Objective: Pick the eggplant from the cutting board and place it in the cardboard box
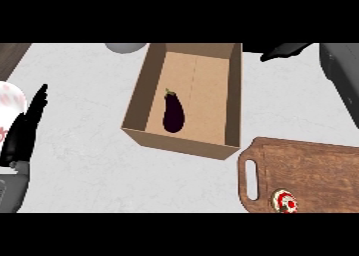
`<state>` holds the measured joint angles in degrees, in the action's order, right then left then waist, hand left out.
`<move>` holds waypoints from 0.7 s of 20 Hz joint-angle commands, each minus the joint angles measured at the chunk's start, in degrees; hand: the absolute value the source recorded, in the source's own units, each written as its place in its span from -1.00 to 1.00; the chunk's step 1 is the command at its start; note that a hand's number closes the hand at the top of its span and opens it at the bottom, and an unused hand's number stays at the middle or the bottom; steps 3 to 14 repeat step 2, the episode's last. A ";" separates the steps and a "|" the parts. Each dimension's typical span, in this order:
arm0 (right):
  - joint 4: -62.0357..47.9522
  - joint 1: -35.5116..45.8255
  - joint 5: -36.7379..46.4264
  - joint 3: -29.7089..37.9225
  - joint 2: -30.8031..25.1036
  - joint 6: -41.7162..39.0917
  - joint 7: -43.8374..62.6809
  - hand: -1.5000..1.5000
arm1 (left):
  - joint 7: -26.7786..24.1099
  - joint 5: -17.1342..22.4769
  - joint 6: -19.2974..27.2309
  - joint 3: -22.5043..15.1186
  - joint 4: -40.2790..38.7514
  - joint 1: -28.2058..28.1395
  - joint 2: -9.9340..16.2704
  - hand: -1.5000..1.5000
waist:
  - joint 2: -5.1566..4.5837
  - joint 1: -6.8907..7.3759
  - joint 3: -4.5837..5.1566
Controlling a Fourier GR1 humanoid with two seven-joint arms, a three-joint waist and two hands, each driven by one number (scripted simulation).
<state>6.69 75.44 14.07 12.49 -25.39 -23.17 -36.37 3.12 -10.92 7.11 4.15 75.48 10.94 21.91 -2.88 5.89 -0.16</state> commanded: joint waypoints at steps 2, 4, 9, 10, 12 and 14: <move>0.26 -0.70 2.36 -2.00 -6.13 -5.50 -2.02 -1.00 | 0.30 -1.21 0.86 -1.12 0.95 0.48 -0.85 0.00 | -0.56 0.88 -0.09; 0.26 -0.70 2.36 -2.00 -6.13 -5.50 -2.02 -1.00 | 0.30 -1.21 0.86 -1.12 0.95 0.48 -0.85 0.00 | -0.56 0.88 -0.09; 0.26 -0.70 2.36 -2.00 -6.13 -5.50 -2.02 -1.00 | 0.30 -1.21 0.86 -1.12 0.95 0.48 -0.85 0.00 | -0.56 0.88 -0.09; 0.26 -0.70 2.36 -2.00 -6.13 -5.50 -2.02 -1.00 | 0.30 -1.21 0.86 -1.12 0.95 0.48 -0.85 0.00 | -0.56 0.88 -0.09; 0.26 -0.70 2.36 -2.00 -6.13 -5.50 -2.02 -1.00 | 0.30 -1.21 0.86 -1.12 0.95 0.48 -0.85 0.00 | -0.56 0.88 -0.09; 0.26 -0.70 2.36 -2.00 -6.13 -5.50 -2.02 -1.00 | 0.30 -1.21 0.86 -1.12 0.95 0.48 -0.85 0.00 | -0.56 0.88 -0.09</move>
